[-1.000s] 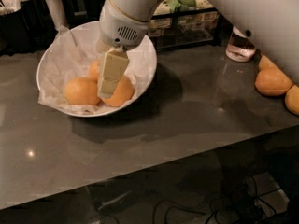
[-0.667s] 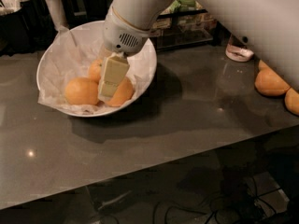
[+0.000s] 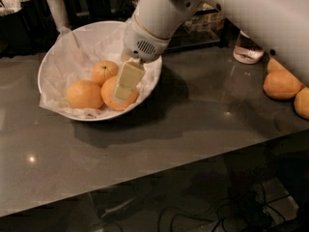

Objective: Pick orange from white bowl

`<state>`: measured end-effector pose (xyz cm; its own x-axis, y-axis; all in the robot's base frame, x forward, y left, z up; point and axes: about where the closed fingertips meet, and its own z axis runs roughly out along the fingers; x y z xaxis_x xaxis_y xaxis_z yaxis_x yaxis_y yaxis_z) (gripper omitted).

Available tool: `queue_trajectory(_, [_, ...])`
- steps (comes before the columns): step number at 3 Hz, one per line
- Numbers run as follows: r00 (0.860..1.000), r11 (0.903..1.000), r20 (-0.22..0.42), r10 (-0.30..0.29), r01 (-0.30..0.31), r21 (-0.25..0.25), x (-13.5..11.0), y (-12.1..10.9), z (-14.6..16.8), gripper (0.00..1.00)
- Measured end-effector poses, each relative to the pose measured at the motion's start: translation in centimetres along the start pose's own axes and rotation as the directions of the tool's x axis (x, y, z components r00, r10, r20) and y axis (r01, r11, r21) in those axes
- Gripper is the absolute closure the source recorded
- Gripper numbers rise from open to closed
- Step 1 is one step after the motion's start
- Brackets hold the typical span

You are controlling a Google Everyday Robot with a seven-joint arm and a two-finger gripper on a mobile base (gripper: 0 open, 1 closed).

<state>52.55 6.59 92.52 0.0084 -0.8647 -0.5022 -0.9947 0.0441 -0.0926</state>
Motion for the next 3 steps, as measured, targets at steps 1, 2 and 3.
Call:
queue_trajectory(1, [0.998, 0.9979, -0.011, 0.062, -0.061, 0.023, 1.1, -0.7, 0.5, 0.26])
queue_trajectory(2, [0.995, 0.9955, -0.025, 0.092, -0.091, 0.026, 1.5, -1.4, 1.3, 0.26])
queue_trajectory(3, [0.995, 0.9956, -0.036, 0.094, -0.093, 0.009, 0.9, -2.2, 2.7, 0.26])
